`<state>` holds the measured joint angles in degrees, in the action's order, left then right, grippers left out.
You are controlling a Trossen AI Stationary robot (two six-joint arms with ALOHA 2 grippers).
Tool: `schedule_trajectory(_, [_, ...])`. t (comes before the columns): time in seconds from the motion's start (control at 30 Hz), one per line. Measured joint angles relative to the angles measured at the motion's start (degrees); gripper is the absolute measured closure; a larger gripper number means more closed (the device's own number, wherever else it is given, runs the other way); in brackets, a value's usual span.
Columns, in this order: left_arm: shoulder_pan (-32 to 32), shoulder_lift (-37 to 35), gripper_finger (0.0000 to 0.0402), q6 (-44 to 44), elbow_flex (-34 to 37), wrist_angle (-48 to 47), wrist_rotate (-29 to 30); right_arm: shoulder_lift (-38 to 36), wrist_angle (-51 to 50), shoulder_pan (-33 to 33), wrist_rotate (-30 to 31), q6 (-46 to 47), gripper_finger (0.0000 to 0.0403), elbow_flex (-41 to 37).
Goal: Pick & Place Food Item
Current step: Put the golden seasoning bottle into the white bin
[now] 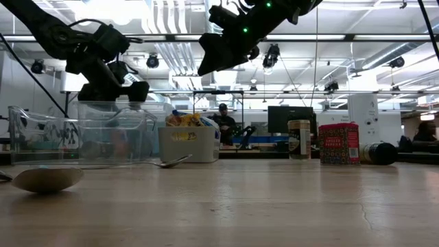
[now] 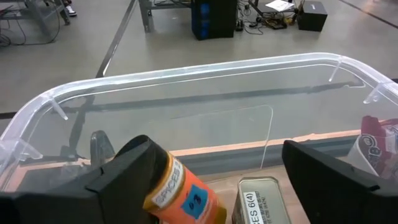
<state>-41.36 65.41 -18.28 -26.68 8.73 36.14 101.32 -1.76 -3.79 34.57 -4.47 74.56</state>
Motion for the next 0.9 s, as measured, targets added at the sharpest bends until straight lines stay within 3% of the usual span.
schedule_trajectory(0.5, [0.0,-0.8,0.0041,0.1,-0.3,-0.5,-1.9,0.0,-1.0,0.0,0.1,0.0,0.0039,0.0])
schedule_trajectory(0.77, [0.4,-9.8,0.0041,0.7,-3.0,-0.3,-10.9,-0.6,-2.4,-0.4,1.8,6.1,0.0039,0.0])
schedule_trajectory(0.9, [0.5,-16.4,0.0041,0.5,-3.6,-0.2,-20.1,-1.8,-6.3,-1.7,6.5,9.6,0.0039,0.0])
